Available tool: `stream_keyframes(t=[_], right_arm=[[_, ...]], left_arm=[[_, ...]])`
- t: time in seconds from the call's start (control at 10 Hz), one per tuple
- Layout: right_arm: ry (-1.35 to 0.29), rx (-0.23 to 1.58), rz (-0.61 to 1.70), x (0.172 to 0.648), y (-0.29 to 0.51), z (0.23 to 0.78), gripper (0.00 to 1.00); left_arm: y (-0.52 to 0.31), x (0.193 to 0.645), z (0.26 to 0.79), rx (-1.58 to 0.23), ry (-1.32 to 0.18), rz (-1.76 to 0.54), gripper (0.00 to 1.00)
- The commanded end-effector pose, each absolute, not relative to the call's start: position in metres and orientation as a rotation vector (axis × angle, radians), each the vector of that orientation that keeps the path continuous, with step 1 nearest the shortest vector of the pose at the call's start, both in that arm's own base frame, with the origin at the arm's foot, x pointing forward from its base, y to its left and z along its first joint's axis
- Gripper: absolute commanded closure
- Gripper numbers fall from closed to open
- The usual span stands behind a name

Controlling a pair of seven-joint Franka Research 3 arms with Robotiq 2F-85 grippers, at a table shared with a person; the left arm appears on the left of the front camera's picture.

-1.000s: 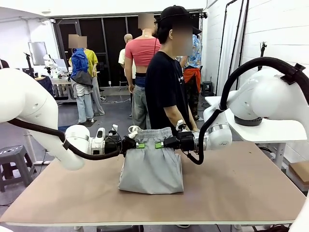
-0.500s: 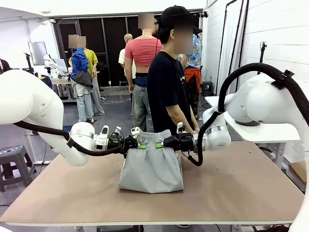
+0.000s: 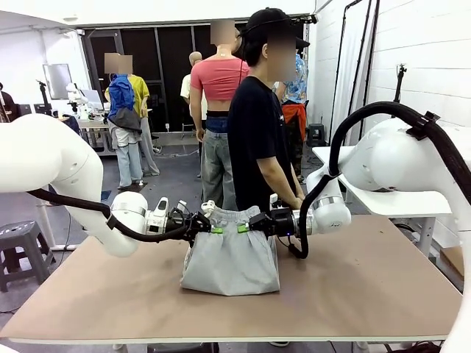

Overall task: Fold the training pants.
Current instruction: Fold the Training pants in half.

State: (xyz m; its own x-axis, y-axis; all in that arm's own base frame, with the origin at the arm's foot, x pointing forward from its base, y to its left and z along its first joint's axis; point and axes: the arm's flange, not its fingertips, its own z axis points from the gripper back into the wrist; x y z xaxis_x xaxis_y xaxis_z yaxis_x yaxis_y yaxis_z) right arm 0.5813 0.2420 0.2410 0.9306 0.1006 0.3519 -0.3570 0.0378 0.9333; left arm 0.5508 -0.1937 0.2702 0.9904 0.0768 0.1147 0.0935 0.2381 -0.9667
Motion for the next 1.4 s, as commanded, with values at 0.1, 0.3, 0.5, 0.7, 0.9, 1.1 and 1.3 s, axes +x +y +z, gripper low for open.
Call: stream_keyframes(t=[0.1, 0.3, 0.5, 0.7, 0.9, 1.1, 1.3], right_arm=[[-0.208, 1.46, 0.289, 0.612, 0.228, 0.234, 1.0], [-0.241, 1.465, 0.29, 0.615, 0.225, 0.237, 1.0], [-0.262, 1.463, 0.289, 0.622, 0.224, 0.239, 1.0], [-0.245, 1.443, 0.27, 0.63, 0.226, 0.233, 1.0], [-0.234, 1.414, 0.257, 0.634, 0.227, 0.229, 1.0], [-0.215, 1.385, 0.233, 0.636, 0.226, 0.225, 1.0], [-0.205, 1.367, 0.216, 0.637, 0.223, 0.222, 1.0]], left_arm=[[-0.175, 0.57, 0.263, -1.301, -0.106, 0.029, 1.0], [-0.176, 0.574, 0.261, -1.316, -0.144, 0.018, 1.0], [-0.177, 0.585, 0.264, -1.316, -0.163, 0.002, 1.0], [-0.18, 0.593, 0.26, -1.299, -0.139, 0.017, 1.0], [-0.181, 0.596, 0.255, -1.279, -0.125, 0.036, 1.0], [-0.177, 0.596, 0.251, -1.257, -0.103, 0.071, 1.0], [-0.172, 0.596, 0.247, -1.24, -0.085, 0.101, 1.0]])
